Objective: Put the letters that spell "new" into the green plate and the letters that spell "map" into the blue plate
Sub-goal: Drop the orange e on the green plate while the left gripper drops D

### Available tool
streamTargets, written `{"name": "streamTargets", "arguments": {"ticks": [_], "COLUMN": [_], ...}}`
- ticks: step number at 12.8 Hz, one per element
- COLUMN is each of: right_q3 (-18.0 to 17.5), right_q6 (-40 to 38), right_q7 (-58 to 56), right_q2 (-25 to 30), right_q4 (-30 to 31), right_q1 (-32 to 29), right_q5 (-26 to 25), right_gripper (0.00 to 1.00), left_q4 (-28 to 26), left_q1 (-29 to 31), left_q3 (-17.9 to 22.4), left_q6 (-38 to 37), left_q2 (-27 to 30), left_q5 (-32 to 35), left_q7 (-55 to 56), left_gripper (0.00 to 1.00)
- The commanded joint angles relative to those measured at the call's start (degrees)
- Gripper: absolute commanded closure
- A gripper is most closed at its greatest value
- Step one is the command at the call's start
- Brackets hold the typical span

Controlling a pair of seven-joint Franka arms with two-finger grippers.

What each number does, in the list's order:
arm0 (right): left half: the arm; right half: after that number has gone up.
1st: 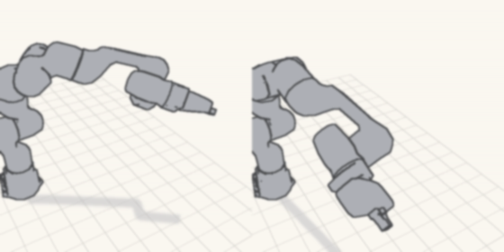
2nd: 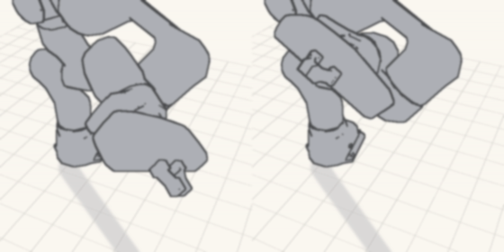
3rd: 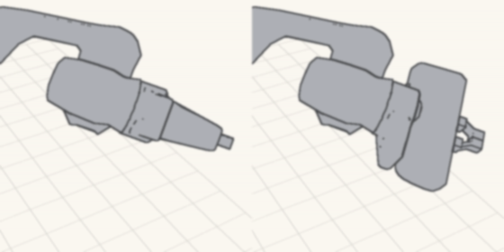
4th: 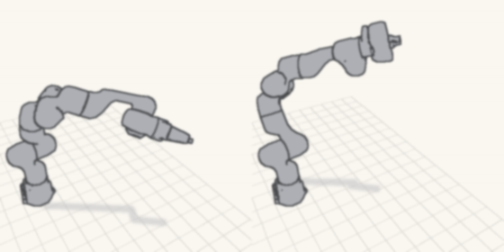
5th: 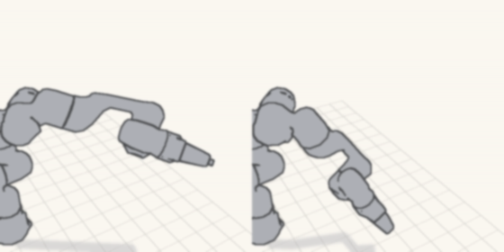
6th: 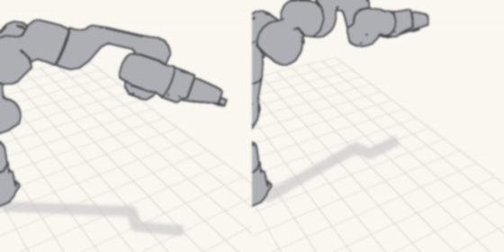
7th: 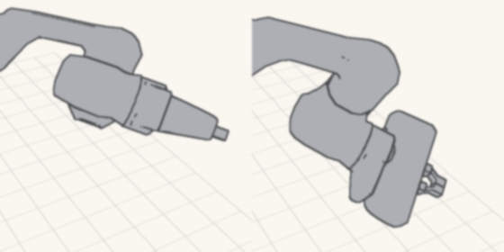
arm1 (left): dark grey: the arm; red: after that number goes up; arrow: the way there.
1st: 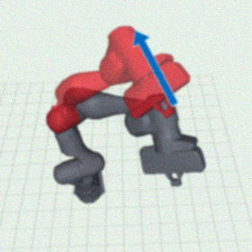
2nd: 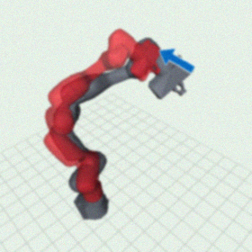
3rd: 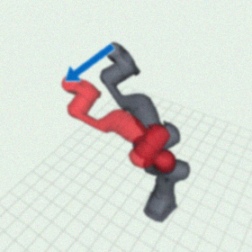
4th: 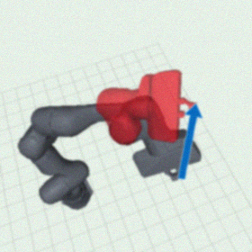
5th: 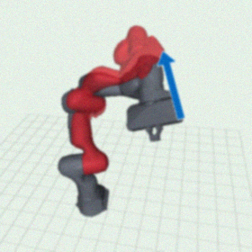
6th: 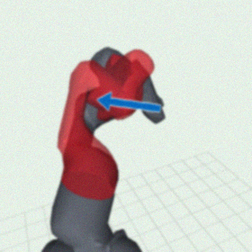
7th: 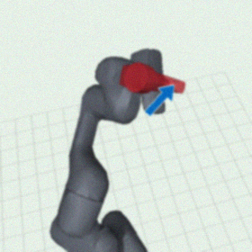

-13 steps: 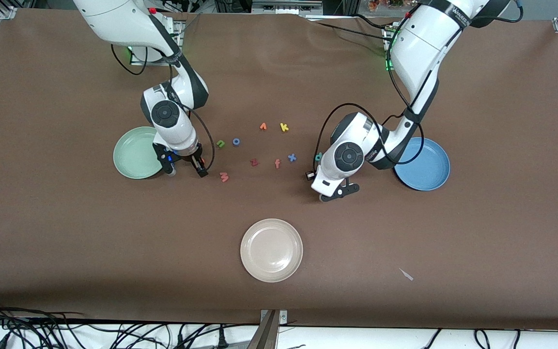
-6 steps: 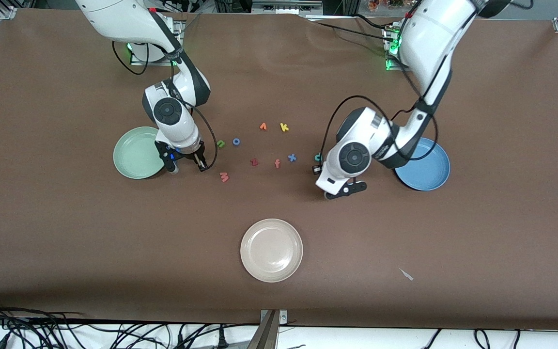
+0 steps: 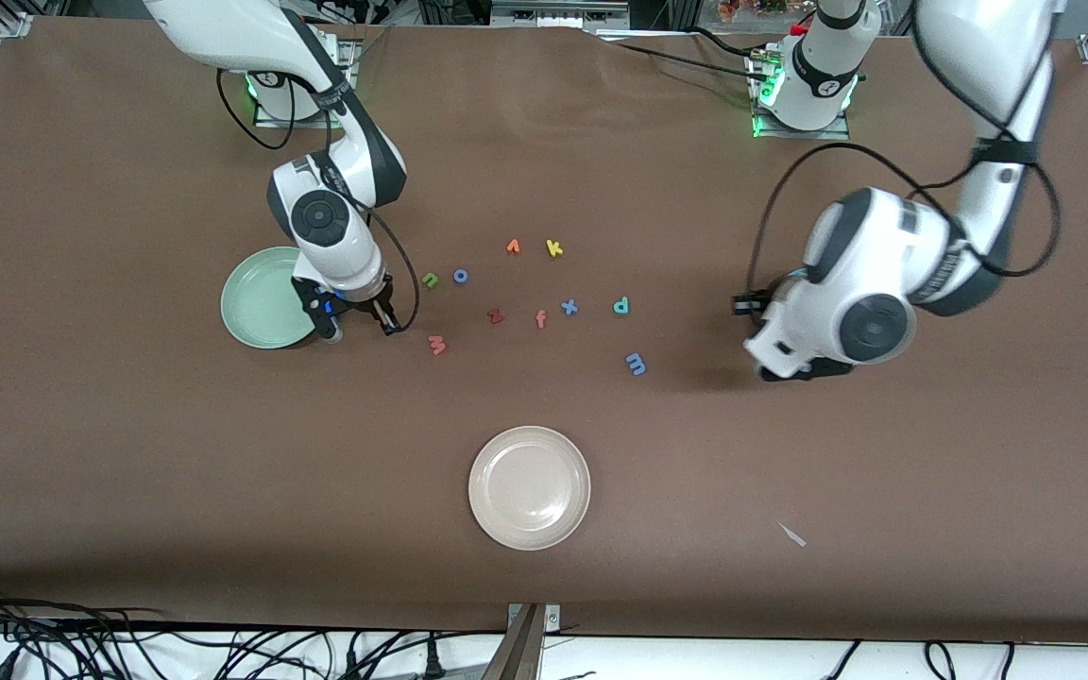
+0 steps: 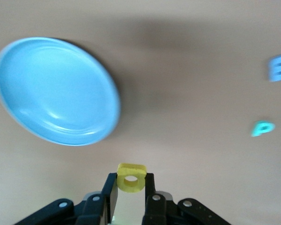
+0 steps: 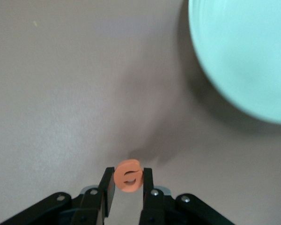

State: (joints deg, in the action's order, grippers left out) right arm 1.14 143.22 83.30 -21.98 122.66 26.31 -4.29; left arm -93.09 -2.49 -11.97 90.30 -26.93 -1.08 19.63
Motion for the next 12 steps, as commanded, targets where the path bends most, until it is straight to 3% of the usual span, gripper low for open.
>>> {"name": "streamTargets", "arguments": {"ticks": [1,5,8,9,11,12], "right_q3": [4.1,12.2,15.8,16.0,16.0,16.0], "right_q6": [-4.1,-6.5,-4.8,-2.7,4.3,5.0], "right_q7": [-11.2,-28.3,-37.5,-38.5,-38.7,-38.7], "right_q2": [4.3,7.7,7.1,6.6,5.4,5.1], "right_q4": [1.2,5.3,8.3,9.7,13.4,13.7], "right_q1": [-0.4,-0.4,-0.5,-0.5,-0.5,-0.5], "right_q5": [-0.2,0.2,4.8,5.0,5.0,5.0], "right_gripper": [0.88,0.88,0.88,0.88,0.87,0.84], "left_q4": [-1.9,-1.9,-1.9,-2.0,-1.8,-1.1], "left_q1": [6.1,9.6,12.3,12.7,12.6,12.2], "left_q3": [-0.9,-0.8,-0.8,-0.8,-1.0,-1.2], "left_q6": [-0.8,-0.2,1.3,2.0,1.4,-0.5], "left_q2": [-0.7,-8.3,-12.6,-12.8,-12.1,-10.4], "left_q5": [4.2,9.8,9.9,9.9,9.8,9.0], "left_q7": [-8.6,-9.8,-12.6,-12.6,-12.5,-12.4], "left_gripper": [0.82,0.79,0.77,0.64,0.0,0.0]}}
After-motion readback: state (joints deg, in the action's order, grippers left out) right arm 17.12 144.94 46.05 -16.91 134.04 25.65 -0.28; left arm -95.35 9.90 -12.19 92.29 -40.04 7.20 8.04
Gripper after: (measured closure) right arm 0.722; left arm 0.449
